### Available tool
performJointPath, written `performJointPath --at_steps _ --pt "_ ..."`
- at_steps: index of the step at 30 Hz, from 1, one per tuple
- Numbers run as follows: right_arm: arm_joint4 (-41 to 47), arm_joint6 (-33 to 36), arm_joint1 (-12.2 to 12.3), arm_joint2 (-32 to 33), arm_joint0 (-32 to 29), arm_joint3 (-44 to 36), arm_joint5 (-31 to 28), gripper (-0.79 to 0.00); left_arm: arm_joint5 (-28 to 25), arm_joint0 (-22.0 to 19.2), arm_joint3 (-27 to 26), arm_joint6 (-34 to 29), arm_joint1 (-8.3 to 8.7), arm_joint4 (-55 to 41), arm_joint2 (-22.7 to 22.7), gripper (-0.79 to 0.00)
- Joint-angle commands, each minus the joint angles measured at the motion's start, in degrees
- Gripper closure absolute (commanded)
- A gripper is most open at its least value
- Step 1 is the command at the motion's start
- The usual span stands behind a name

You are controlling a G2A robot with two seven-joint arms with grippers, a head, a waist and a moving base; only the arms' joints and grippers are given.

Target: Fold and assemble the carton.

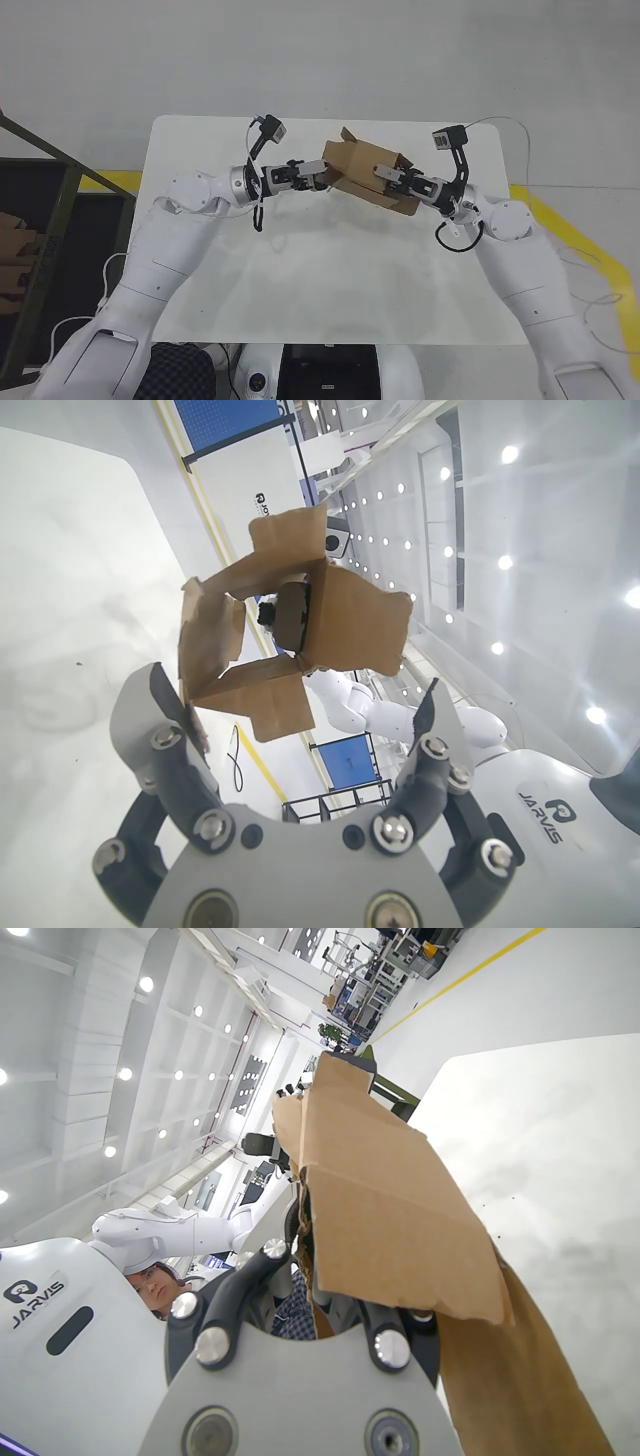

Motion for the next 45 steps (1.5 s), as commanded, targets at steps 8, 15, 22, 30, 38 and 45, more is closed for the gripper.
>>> performJointPath --at_steps 8,15,22,30,38,45 --pt "-0.2 -0.1 -0.3 -1.1 0.5 0.6 -0.1 0.0 -0.3 -0.1 0.1 -0.7 -0.15 -1.7 0.0 -0.785" --pt "0.1 0.1 -0.4 -1.2 0.5 1.0 -0.4 0.0 -0.3 -0.2 -0.1 -1.3 -0.13 -2.5 -0.5 -0.785" --pt "0.6 0.9 -0.4 -1.4 0.4 0.9 -0.6 0.0 0.0 -0.2 -0.3 -2.2 -0.14 -3.3 -0.6 -0.785" --pt "1.3 1.9 -0.5 -1.7 0.4 1.1 -0.8 0.0 0.4 -0.4 -0.3 -2.9 -0.15 -3.7 -0.8 -0.785" --pt "2.4 2.9 -0.5 -1.8 0.5 1.5 -1.0 0.0 0.5 -1.1 0.3 -3.4 -0.24 -3.8 -0.7 -0.785" --pt "2.8 3.5 -0.5 -1.8 0.5 1.7 -1.1 0.0 0.3 -1.5 0.9 -3.3 -0.25 -3.8 -1.1 -0.785"
